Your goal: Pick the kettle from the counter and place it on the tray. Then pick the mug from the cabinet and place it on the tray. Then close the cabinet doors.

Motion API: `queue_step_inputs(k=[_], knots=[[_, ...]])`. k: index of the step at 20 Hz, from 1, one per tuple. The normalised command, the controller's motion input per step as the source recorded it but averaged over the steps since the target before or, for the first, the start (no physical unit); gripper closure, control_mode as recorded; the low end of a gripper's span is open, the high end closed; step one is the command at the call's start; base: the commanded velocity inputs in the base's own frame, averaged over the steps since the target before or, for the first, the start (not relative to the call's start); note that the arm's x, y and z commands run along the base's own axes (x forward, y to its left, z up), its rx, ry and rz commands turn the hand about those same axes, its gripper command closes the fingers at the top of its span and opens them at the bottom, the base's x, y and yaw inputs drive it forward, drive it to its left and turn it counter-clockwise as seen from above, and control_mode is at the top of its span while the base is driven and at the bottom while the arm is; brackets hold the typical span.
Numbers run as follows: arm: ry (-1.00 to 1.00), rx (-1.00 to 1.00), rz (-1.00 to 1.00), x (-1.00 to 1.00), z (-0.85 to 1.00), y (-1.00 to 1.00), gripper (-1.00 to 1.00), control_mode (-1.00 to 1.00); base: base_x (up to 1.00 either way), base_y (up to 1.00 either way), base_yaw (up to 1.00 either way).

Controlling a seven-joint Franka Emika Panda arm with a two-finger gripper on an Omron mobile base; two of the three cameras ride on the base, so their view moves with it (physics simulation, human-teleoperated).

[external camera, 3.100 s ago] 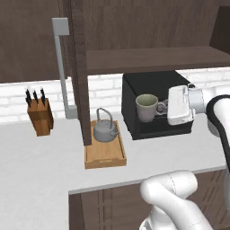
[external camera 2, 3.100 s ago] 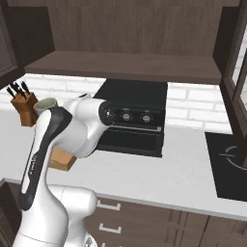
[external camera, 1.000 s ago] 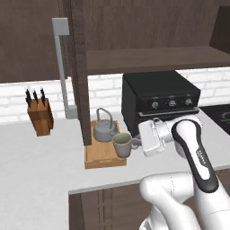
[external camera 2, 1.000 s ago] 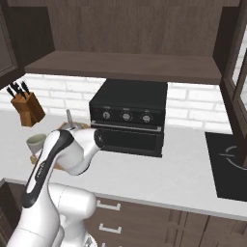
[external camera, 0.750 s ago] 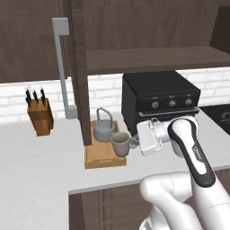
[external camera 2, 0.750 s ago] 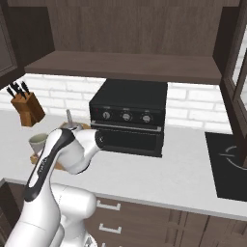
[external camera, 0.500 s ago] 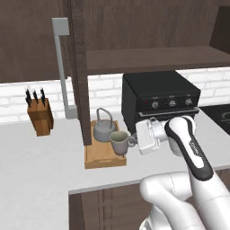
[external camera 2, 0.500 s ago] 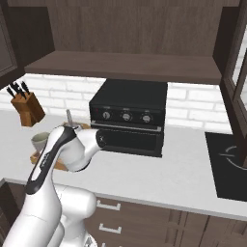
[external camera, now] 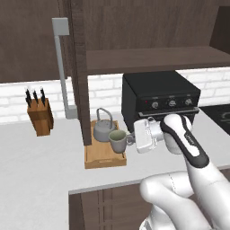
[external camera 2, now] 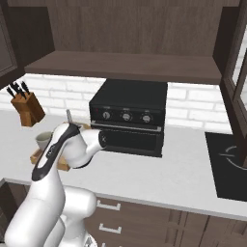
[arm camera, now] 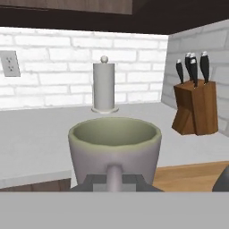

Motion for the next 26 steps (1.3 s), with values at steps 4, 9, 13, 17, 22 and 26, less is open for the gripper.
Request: queue_step_inputs(k=[4, 9, 13, 17, 22, 26], knots=[[0.00, 0.00, 0.00, 0.16, -0.21, 0.02, 1.00, -1.00, 0.00, 0.00, 0.00], [0.00, 0.00, 0.00, 0.15, -0.22, 0.02, 1.00, -1.00, 0.00, 0.00, 0.00], [0.00, 0.00, 0.00, 0.15, -0.25, 0.04, 1.00, -1.00, 0.00, 0.00, 0.00], [0.00, 0.00, 0.00, 0.13, -0.24, 0.03, 1.00, -1.00, 0.00, 0.00, 0.00], [0.00, 0.00, 0.00, 0.13, -0.21, 0.02, 1.00, -1.00, 0.00, 0.00, 0.00], [-0.02, 0.00, 0.00, 0.15, -0.20, 0.03, 1.00, -1.00, 0.00, 0.00, 0.00]])
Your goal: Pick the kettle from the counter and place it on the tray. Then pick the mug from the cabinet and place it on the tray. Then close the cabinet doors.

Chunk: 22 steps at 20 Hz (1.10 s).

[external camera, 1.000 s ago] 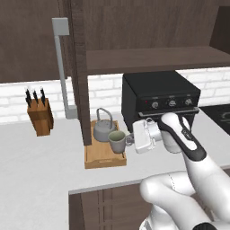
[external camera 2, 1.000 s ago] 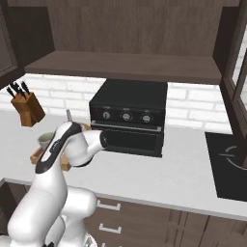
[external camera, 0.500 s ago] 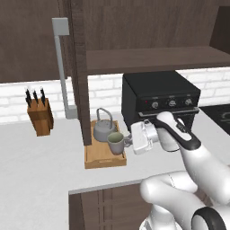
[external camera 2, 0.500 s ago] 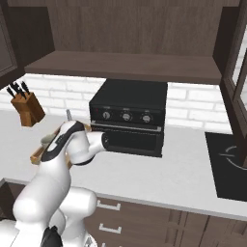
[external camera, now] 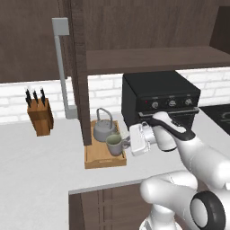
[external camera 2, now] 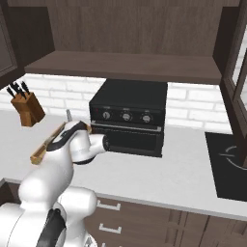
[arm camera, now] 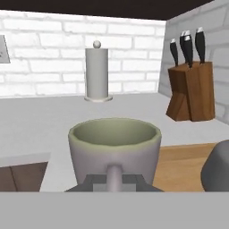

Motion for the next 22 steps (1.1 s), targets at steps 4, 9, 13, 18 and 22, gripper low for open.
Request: queue_step_inputs(k=[4, 9, 13, 18, 22], knots=[[-0.02, 0.00, 0.00, 0.17, -0.21, 0.05, 1.00, -1.00, 0.00, 0.00, 0.00], [-0.04, 0.00, -0.01, 0.22, -0.18, 0.16, 1.00, -1.00, 0.00, 0.00, 0.00], [-0.02, 0.00, -0.02, 0.24, -0.18, 0.23, 1.00, -1.00, 0.00, 0.00, 0.00], [-0.01, 0.00, 0.00, 0.23, -0.18, 0.15, 1.00, -1.00, 0.00, 0.00, 0.00], [0.00, 0.00, 0.00, 0.23, -0.18, 0.07, 1.00, -1.00, 0.00, 0.00, 0.00]])
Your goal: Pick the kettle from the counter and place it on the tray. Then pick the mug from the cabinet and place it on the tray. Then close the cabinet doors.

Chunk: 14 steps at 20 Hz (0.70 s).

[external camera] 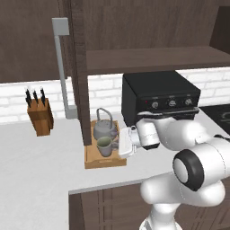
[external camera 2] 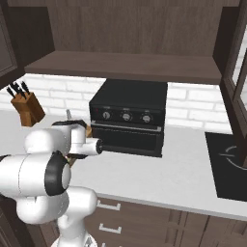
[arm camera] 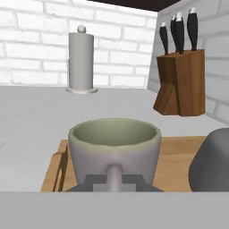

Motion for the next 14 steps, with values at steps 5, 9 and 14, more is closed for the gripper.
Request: queue_step_inputs(k=[5, 9, 14], knots=[[0.00, 0.00, 0.00, 0.20, -0.15, 0.02, 1.00, -1.00, 0.00, 0.00, 0.00], [0.00, 0.00, 0.00, 0.18, -0.14, 0.01, 1.00, -1.00, 0.00, 0.00, 0.00], [0.00, 0.00, 0.00, 0.12, -0.14, 0.02, 1.00, -1.00, 0.00, 0.00, 0.00]])
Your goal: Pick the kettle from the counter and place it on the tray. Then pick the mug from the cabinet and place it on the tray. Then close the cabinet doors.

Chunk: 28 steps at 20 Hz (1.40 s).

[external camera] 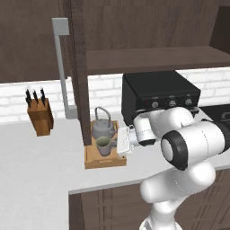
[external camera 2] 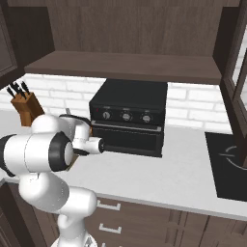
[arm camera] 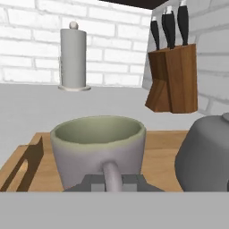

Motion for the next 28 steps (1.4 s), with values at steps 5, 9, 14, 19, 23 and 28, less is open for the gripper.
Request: queue_step_inputs(k=[5, 9, 14, 19, 23, 28], knots=[[0.00, 0.00, 0.00, -0.03, -0.14, 0.00, -1.00, -1.00, 0.00, 0.00, 0.00], [-0.02, 0.00, 0.00, -0.23, -0.08, 0.01, -1.00, -1.00, 0.00, 0.00, 0.00], [-0.01, 0.00, 0.00, -0.33, 0.00, 0.00, -1.00, -1.00, 0.00, 0.00, 0.00], [0.00, 0.00, -0.02, -0.38, 0.22, 0.00, -1.00, -1.00, 0.00, 0.00, 0.00], [-0.02, 0.00, -0.07, -0.47, 0.53, -0.08, -1.00, -1.00, 0.00, 0.00, 0.00], [0.00, 0.04, -0.13, -0.52, 0.63, -0.20, -1.00, -1.00, 0.00, 0.00, 0.00]])
